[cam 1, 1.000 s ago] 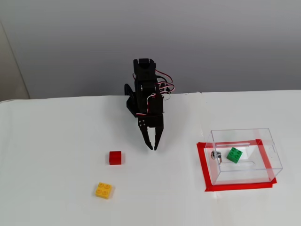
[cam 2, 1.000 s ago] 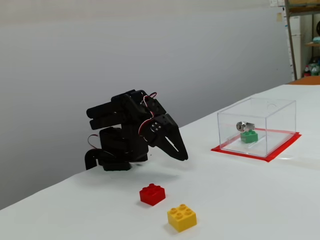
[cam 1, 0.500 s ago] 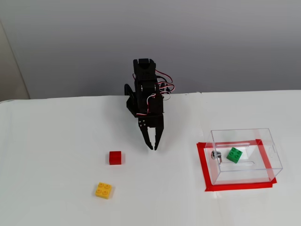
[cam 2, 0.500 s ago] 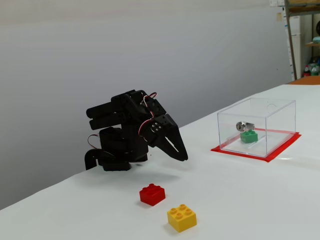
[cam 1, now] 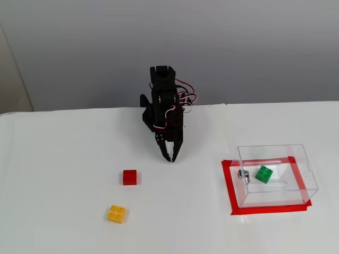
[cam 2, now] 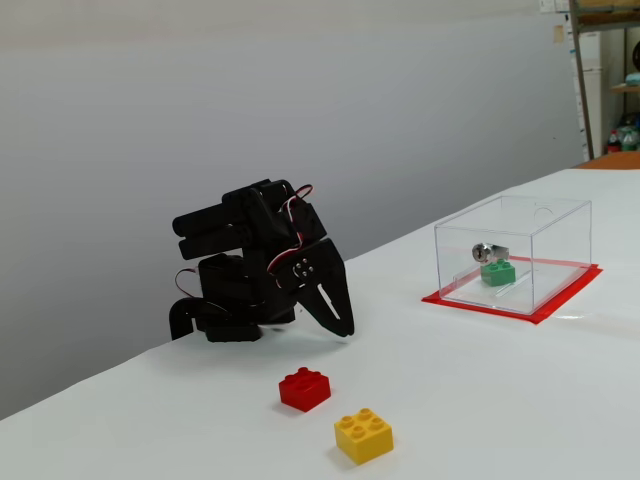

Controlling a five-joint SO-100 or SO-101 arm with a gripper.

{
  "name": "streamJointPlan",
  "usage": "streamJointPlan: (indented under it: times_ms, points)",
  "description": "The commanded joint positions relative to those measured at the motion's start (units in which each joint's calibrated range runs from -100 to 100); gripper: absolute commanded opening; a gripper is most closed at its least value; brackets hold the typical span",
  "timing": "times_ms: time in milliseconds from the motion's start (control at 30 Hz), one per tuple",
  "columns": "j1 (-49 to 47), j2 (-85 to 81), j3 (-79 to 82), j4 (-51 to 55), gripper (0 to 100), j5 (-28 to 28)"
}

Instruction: Pick the green lego brick and place it into the transparent box

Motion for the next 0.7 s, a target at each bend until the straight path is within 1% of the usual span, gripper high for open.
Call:
streamJointPlan:
  times_ms: [0, 667]
  points:
    - [0.31, -0.59, -1.42, 0.98, 2, 0.02]
    - [0.45, -0.42, -1.51, 0.98, 2, -0.03]
